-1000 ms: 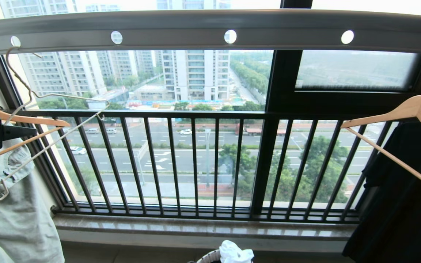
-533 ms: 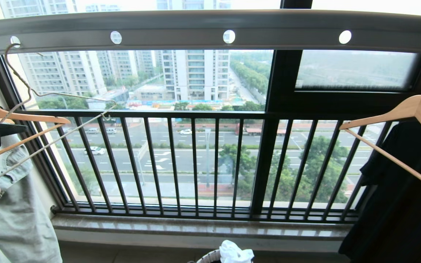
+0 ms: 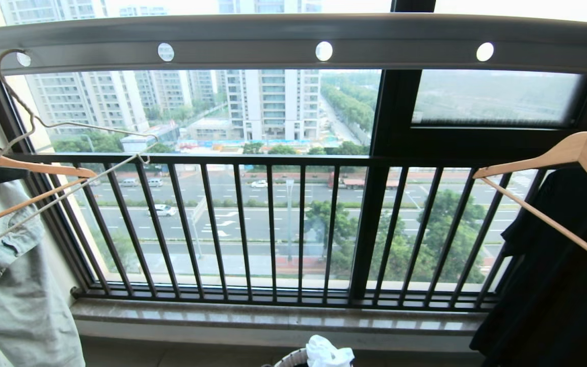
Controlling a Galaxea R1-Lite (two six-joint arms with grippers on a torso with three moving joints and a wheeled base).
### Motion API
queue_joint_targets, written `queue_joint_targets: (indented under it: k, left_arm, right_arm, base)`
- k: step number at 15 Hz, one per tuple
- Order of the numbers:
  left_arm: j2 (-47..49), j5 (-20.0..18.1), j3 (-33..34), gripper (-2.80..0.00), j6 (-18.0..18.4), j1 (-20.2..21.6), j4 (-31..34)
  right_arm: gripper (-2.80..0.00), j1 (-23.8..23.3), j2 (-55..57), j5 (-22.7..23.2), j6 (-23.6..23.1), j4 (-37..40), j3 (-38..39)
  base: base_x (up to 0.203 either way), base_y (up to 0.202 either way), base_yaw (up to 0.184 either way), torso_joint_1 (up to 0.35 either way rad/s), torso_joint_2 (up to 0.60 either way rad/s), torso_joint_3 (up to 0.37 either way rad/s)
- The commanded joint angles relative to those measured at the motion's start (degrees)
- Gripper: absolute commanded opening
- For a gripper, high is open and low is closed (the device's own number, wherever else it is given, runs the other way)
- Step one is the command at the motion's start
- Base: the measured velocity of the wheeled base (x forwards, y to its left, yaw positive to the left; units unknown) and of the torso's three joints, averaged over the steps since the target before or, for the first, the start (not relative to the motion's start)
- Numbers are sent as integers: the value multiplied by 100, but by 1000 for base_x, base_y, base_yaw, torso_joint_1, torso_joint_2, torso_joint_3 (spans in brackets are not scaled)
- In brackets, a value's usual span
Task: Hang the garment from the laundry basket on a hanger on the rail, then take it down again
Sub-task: Pick up the clothes rack on the clothesline
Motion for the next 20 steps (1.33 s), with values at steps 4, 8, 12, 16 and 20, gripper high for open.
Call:
queue_joint_targets:
  k: [4, 8, 12, 16, 20]
  left_arm:
    - [-158, -2, 42, -280, 10, 31, -5]
    - [-276, -2, 42, -280, 10, 57, -5]
    - [-531, -2, 42, -280, -69, 164, -5]
    - [-752, -11, 51, -280, -133, 225, -5]
    - [-1000, -14, 61, -280, -264, 225, 13]
  right_arm:
    - [-280, 2, 7, 3, -3, 5, 0]
    - [-280, 2, 7, 3, -3, 3, 0]
    - [-280, 2, 7, 3, -3, 5, 0]
    - [-280, 2, 7, 3, -3, 5, 0]
    - [-280, 2, 7, 3, -3, 2, 0]
  base:
    - [0, 0, 0, 0, 0, 0]
    - [0, 0, 0, 0, 0, 0]
    - [0, 0, 0, 0, 0, 0]
    - [0, 0, 0, 0, 0, 0]
    - [0, 0, 0, 0, 0, 0]
